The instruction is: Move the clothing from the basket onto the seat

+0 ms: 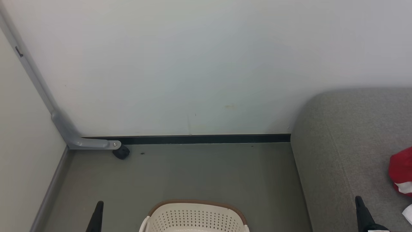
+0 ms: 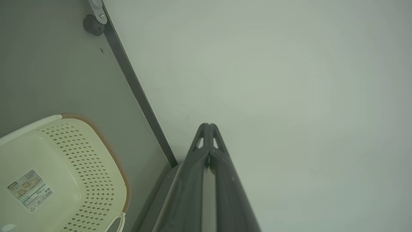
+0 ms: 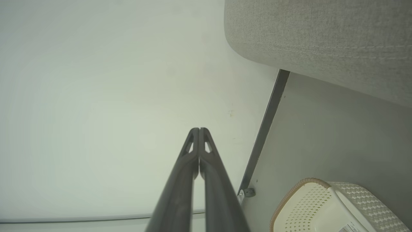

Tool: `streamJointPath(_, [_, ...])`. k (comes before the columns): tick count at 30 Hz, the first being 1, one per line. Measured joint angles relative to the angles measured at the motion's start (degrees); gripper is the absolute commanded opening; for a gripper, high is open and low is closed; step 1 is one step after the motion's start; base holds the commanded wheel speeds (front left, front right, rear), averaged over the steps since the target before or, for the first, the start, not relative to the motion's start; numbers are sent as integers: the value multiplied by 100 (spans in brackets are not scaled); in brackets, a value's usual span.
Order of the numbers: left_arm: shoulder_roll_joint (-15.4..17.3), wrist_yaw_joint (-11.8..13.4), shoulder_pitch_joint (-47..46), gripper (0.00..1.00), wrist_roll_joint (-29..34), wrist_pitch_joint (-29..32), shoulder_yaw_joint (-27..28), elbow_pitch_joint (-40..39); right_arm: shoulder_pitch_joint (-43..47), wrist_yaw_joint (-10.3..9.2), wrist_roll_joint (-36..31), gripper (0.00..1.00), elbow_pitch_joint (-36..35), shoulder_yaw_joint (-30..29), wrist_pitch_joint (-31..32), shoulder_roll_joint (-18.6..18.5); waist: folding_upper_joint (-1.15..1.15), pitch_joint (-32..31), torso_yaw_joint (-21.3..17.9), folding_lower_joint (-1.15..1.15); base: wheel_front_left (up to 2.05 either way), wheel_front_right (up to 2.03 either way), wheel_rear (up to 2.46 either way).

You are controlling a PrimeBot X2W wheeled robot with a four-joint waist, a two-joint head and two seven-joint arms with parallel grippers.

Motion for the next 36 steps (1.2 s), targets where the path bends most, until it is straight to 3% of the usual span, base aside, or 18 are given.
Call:
streamJointPath(11, [-5,-44,-49,0,-740,224,158,-91,-105,2,869,0,4,-156,220,27,0,42,-33,0,0,0,0])
streamJointPath(36, [-13,-44,-104,0,-843,242,164,-107,-110,3,889,0,4,-167,242,31,0,42,-34,0,0,0,0])
